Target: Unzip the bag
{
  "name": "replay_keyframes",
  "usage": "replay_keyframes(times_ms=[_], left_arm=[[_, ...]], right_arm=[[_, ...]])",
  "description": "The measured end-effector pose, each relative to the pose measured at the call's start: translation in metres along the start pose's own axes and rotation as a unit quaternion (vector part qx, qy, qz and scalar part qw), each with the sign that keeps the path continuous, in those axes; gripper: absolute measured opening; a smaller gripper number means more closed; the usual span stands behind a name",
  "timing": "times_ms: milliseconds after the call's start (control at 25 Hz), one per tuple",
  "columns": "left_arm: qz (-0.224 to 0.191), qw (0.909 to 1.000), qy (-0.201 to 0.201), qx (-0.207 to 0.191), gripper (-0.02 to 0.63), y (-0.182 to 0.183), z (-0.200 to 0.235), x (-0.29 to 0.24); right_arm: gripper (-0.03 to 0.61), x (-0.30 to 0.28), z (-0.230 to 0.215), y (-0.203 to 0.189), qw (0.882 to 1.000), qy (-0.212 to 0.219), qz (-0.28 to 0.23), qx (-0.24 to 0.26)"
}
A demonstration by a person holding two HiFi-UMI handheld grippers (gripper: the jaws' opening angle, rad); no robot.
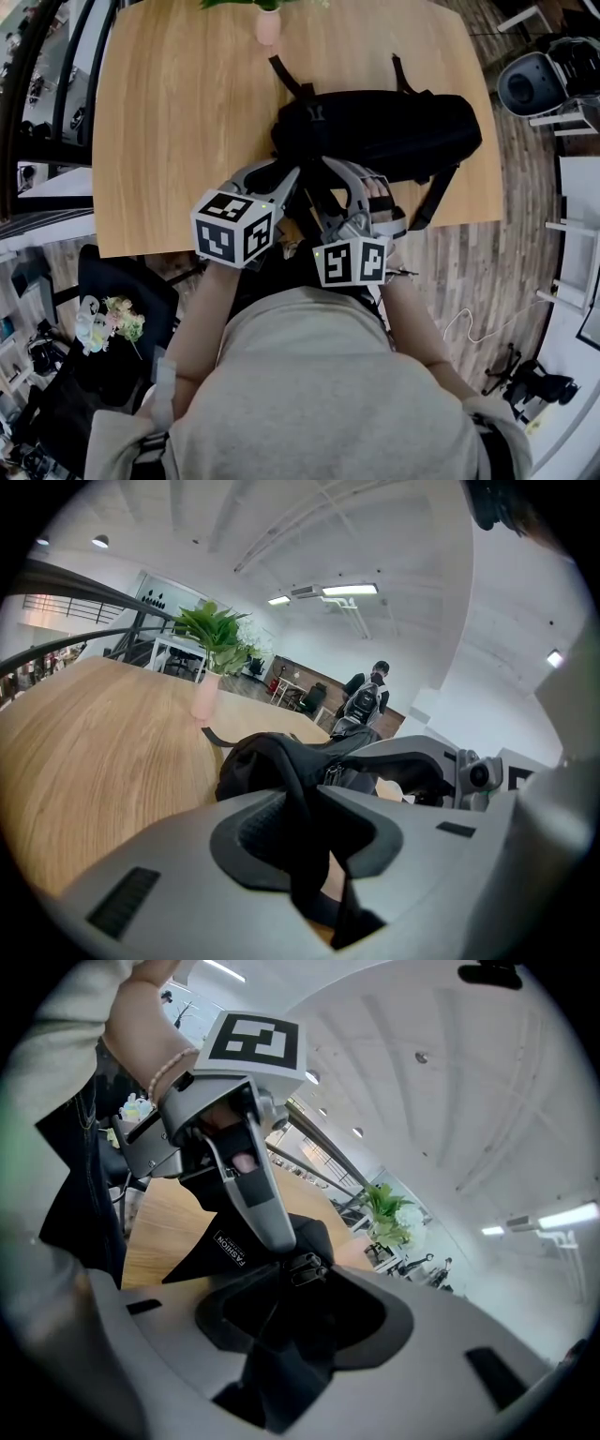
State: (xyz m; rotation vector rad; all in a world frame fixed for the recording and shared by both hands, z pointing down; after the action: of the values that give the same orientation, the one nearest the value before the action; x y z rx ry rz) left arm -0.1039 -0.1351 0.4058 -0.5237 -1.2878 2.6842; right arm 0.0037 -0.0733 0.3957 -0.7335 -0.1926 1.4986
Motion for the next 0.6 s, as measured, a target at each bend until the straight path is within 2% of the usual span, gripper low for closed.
replay_keyframes(times_ms=[600], left_arm=[[0.004, 0.9999, -0.012, 0.003, 0.075, -0.001, 0.0, -0.001]], right_arm=[[0.172, -0.017, 0.001, -0.008, 0.999, 0.039, -0.013, 0.022]])
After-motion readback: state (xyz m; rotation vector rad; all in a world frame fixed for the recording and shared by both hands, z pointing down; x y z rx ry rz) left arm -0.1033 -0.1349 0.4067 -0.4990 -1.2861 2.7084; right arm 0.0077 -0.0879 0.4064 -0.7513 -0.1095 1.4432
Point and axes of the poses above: the fingertips, and each gripper's own axes: x backward along the fingers, z to its left, y out of its top, the point moved 8 cm from there along x, backward along the fingers, and after that the axes turned 14 degrees about -y, right-handed, at the moved point
